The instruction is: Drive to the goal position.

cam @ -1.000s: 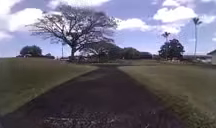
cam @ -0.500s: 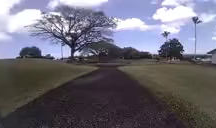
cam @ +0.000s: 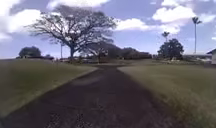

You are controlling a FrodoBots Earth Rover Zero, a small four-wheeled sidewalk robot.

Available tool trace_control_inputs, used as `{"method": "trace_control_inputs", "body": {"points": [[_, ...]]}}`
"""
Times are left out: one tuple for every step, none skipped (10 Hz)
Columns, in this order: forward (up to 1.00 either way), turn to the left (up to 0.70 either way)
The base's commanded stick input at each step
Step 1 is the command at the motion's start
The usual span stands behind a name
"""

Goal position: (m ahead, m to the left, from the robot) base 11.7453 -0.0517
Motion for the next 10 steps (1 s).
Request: {"method": "trace_control_inputs", "body": {"points": [[0.3, 0.0], [0.3, 0.0], [0.3, 0.0], [0.3, 0.0], [0.3, 0.0], [0.3, 0.0], [0.3, 0.0], [0.3, 0.0], [0.3, 0.0], [0.3, 0.0]]}}
